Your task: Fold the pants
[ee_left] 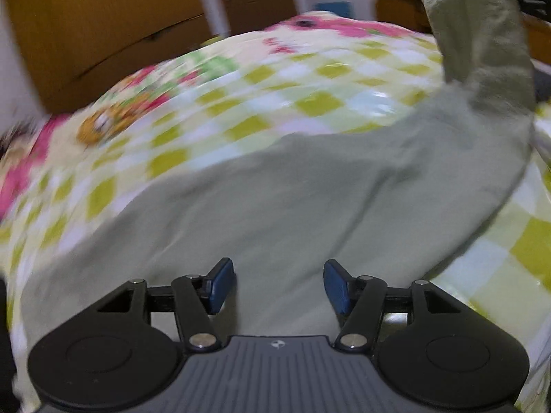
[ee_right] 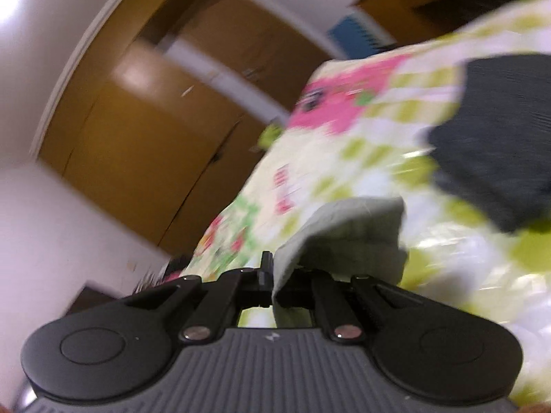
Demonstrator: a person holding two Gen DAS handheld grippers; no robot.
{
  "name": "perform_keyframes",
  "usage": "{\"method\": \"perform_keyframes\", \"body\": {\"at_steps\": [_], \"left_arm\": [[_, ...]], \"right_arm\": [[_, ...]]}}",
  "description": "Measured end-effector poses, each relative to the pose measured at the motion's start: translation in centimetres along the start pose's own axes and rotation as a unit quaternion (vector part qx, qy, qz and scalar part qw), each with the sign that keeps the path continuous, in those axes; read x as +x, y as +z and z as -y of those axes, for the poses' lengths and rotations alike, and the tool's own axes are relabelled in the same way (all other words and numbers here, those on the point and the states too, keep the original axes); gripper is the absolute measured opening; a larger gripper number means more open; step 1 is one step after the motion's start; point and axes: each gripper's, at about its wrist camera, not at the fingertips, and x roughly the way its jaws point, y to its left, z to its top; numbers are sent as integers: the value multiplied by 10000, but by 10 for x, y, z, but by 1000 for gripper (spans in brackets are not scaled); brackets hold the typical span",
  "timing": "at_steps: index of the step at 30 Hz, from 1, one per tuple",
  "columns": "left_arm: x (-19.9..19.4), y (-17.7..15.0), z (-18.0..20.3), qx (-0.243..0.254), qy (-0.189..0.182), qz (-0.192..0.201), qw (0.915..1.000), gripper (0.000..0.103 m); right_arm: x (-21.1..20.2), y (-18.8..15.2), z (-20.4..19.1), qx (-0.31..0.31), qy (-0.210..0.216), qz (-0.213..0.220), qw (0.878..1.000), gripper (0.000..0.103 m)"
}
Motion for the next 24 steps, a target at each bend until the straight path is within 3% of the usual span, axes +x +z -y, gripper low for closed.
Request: {"method": "perform_keyframes", "body": {"at_steps": [2,7,14,19,24], "left_arm": [[-6,-12,-23,-477,84,-6,9988,71],[-24,-40,-65,-837,492,98,9952,72],[-47,-71,-106,-1499,674,202,9862,72],[-52,-84,-121,-1745,553,245,9828,72],[-59,-90,-127,-1747,601,332,9822,72]], "right_arm": [[21,-18,-38,-280,287,-375,9985,5],[80,-93,-120,-965,778,-1473,9813,5],[144,-198,-182,-1176,1154,-2653,9500,5],[159,-241,-207,-1220,1194,-2906,9415,5],[165,-278,-243,-1847,1324,-3013,9261,5]]}}
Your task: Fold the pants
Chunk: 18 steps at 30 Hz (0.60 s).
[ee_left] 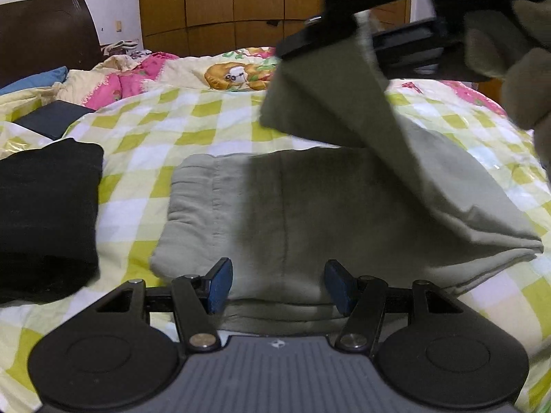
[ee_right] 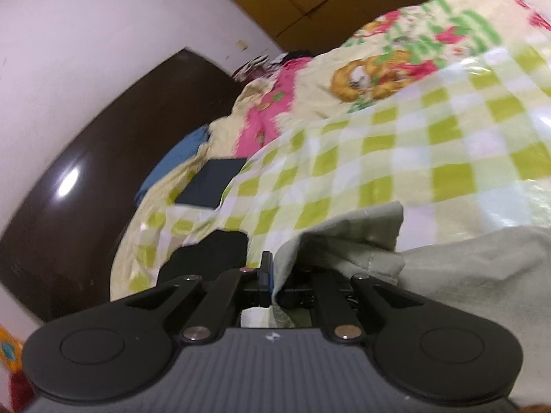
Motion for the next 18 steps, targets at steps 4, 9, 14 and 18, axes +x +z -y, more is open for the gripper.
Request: {"method": "perform_keyframes", "body": {"at_steps": [4,9,14,18], "left_arm": [[-8,-7,-11,-81,-66,-32,9999,72],[-18,-13,-22,-104,75,-44,9999,73],[-23,-21,-34,-188,161,-160,9996,73],[-25,-25,-37,-202,202,-231,9993,73]], "right_arm": [[33,-24,-30,-871,-143,-357,9955,5],[73,-59,-57,-2100,-427,-984,9718,9],[81,-87,-64,-2668,-517,-1408,9520,25],[77,-94,-68,-2745,-405,-1341,9513,38]]}}
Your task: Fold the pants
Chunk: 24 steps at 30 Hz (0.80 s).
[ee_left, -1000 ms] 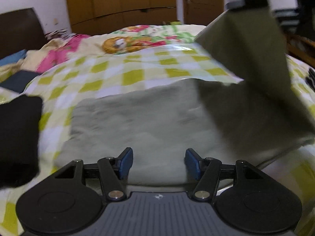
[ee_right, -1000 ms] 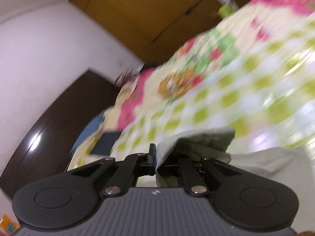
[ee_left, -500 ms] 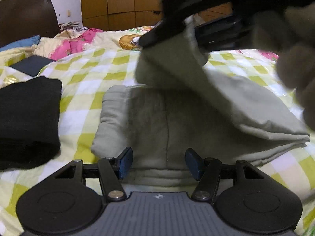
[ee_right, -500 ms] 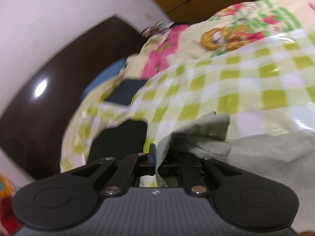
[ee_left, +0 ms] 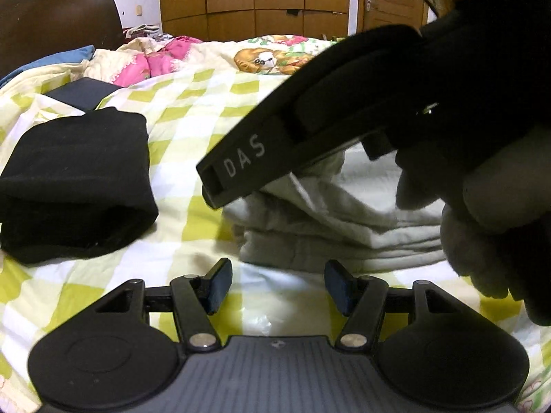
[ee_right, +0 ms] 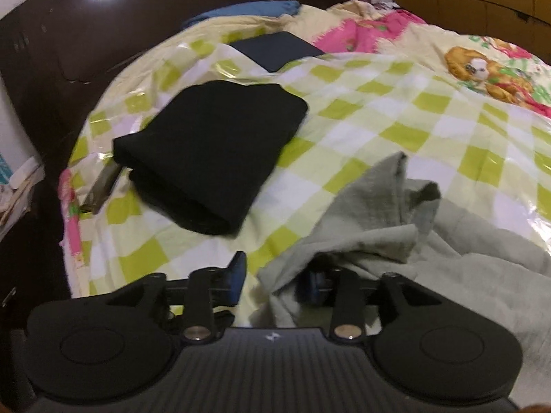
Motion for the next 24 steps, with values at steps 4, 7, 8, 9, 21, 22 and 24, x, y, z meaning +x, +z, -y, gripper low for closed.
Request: {"method": "perform_keyframes", "body": {"at_steps": [4,7,8,9,21,22,24], "left_arm": [[-6,0,-2,-5,83,22,10000,73],[-6,4,0,50,141,-20,9999,73],[-6,5,0,85,171,-33,9998,73],[-5,5,1,122,187,-51,9997,73],[-15,-10,-2,233,341,-288,9987,73],[-17,-12,-2,236,356,-289,9987,73],[-20,-14,-7,112,300,-286,9991,73]], "right_arm": [[3,5,0,199,-79,220,9995,39],[9,12,6,391,-136,351,9985,42],[9,15,7,428,-100,384,9983,43],[11,16,6,382,-115,374,9985,46],[5,-8,-51,-2643,-745,263,9612,47],[5,-8,-53,-2766,-788,232,9575,47],[5,-9,-53,-2884,-855,189,9535,49]]}}
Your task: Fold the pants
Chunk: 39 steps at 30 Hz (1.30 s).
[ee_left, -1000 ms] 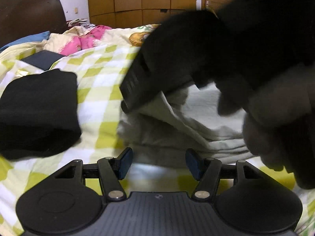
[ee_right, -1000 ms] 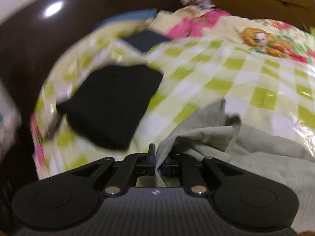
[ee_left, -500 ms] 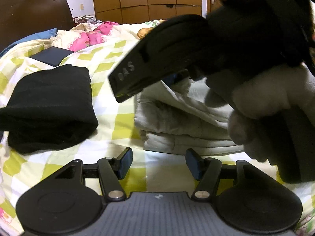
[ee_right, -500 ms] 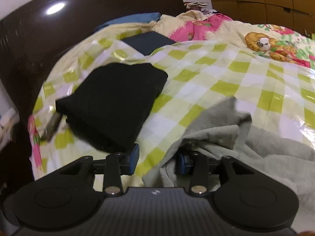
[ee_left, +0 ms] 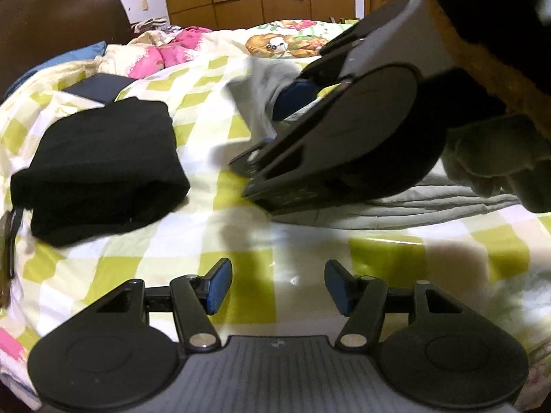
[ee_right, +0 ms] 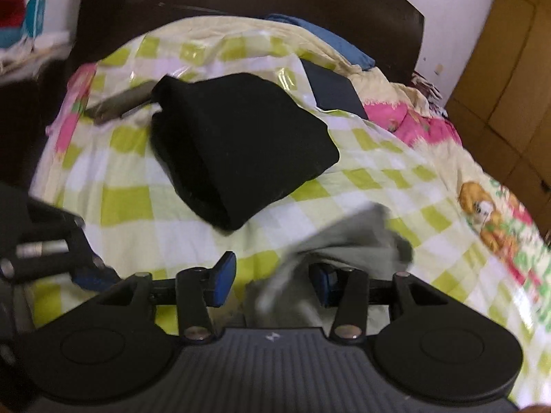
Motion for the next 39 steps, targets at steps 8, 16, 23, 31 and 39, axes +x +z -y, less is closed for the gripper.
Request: {"method": "perform_keyframes", "body": {"at_steps": [8,16,23,31,39], "left_arm": [[-1,5,-19,-408,11,173,9990,73],[-3,14,-5,-203,-237,468,9984,73],[2,38,32,307,-310,513,9977,73],[0,50,73,852,-403,414,9947,73],[0,54,92,1015,-548,421,9924,73]], "right_arm": [[2,-12,10,276,-83,-287,9992,49],[-93,-99,45,1201,-899,-740,9859,52],[-137,-176,57,1623,-1712,-1388,9618,52],[-143,-203,60,1767,-1953,-1298,9559,52],[-162,-217,78,2418,-2230,-950,9396,52]]}}
